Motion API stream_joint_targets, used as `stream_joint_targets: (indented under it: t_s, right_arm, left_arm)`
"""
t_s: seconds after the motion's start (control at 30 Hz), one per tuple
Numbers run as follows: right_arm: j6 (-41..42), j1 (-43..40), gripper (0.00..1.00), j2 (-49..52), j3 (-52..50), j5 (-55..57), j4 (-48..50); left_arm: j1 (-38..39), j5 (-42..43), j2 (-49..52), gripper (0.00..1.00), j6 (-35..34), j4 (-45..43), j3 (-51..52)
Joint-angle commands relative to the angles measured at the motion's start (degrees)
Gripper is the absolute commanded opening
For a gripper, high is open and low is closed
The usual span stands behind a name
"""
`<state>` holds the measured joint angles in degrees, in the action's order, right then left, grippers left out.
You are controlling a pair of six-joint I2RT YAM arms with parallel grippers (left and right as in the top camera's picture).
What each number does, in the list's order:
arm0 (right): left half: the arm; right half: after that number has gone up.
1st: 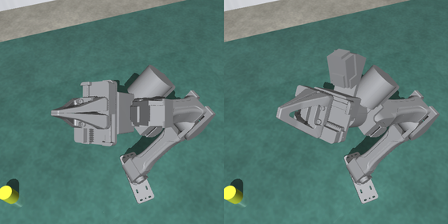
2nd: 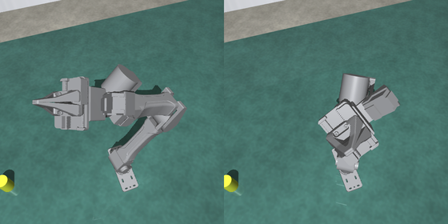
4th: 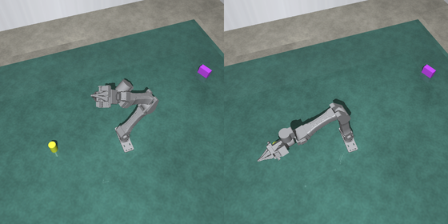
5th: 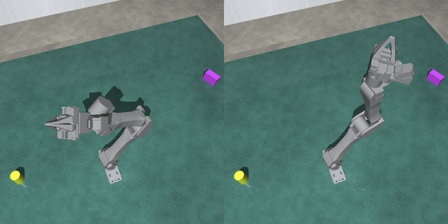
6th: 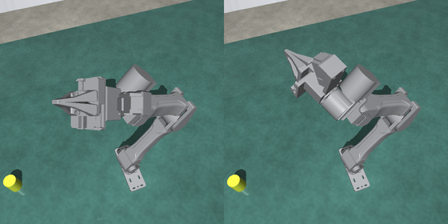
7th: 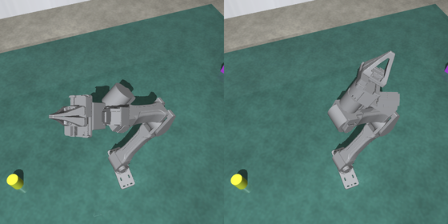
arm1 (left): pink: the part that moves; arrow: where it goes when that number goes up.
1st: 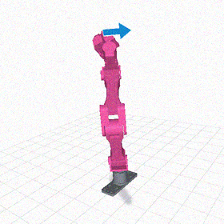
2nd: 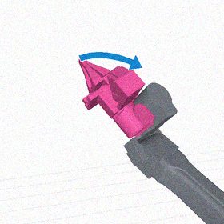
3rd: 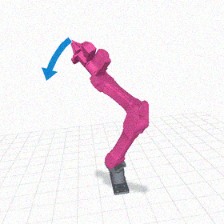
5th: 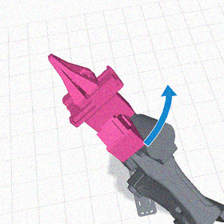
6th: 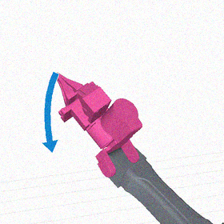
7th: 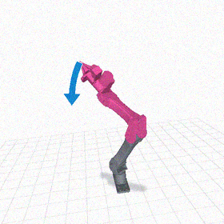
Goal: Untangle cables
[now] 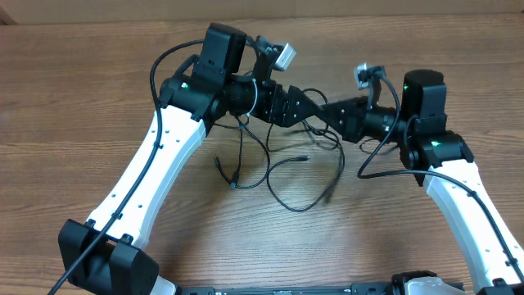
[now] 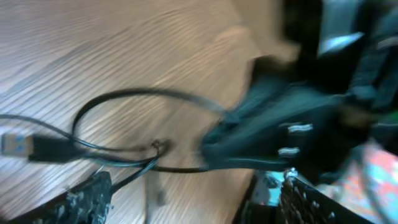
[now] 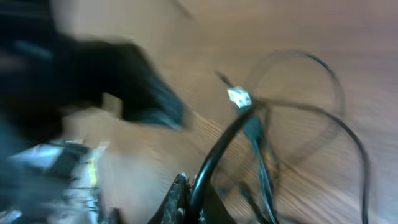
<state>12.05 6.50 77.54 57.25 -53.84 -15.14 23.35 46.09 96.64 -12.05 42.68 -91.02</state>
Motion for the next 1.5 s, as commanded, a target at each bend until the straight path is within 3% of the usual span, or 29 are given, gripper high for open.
stream_joint_targets:
  t_s: [0.0, 0.17, 0.5, 0.6, 0.7, 0.8, 0.9, 0.97, 1.17, 1.37, 1.43, 1.47]
  right_arm:
    - [9.22, -0.13, 0.04, 0.04, 0.15, -9.11, 6.75]
    - [16.94, -0.13, 0.04, 0.04, 0.15, -14.82, 17.03]
    - [18.82, -0.13, 0.04, 0.04, 0.15, -19.43, 17.99]
    - [19.74, -0.11, 0.04, 0.04, 0.15, -23.89, 21.05]
    - [23.02, -0.13, 0.04, 0.04, 0.15, -27.10, 25.49]
    - [25.66, -0.13, 0.04, 0.04, 0.15, -29.22, 31.12]
    - [26.97, -0.87, 0.04, 0.04, 0.15, -28.92, 34.01]
    - [26.95, -2.56, 0.04, 0.07, 0.13, -26.47, 32.30]
    - [26.45, -7.06, 0.04, 0.07, 0.13, -11.87, 17.79]
    - [15.72, -6.84, 0.04, 0.07, 0.13, 8.74, -3.06]
    - [12.48, -6.10, 0.18, 0.07, 0.13, 13.27, -8.41]
    - [9.90, -5.62, 0.22, 0.07, 0.13, 15.45, -12.17]
  left_arm:
    - [0.02, -7.32, -1.40, 0.85, 0.28, 2.36, -0.52]
    - [0.02, -10.82, -1.40, 0.76, 0.39, 4.31, -0.09]
    - [0.02, -14.12, -1.29, 0.74, 1.51, 4.81, -0.07]
    - [0.02, -16.15, -1.27, 0.67, 1.25, 3.80, -0.07]
    - [0.02, -22.75, -1.27, 0.63, 0.09, 3.89, -0.07]
    - [-0.02, -33.40, -1.29, 0.50, -3.30, 5.44, -0.07]
    - [-1.44, -48.11, -1.29, 0.48, -12.66, 9.42, -0.07]
    - [-3.76, -51.34, -1.29, 0.48, -15.43, 11.41, -0.07]
    - [-7.54, -48.65, -1.29, 0.49, -15.37, 12.55, -0.09]
    - [-7.43, -40.48, -1.31, 0.42, -11.85, 11.26, -0.09]
    - [-7.21, -39.32, -1.29, 0.42, -11.52, 12.68, -0.09]
    - [-7.19, -39.26, -1.29, 0.47, -11.50, 14.58, -0.04]
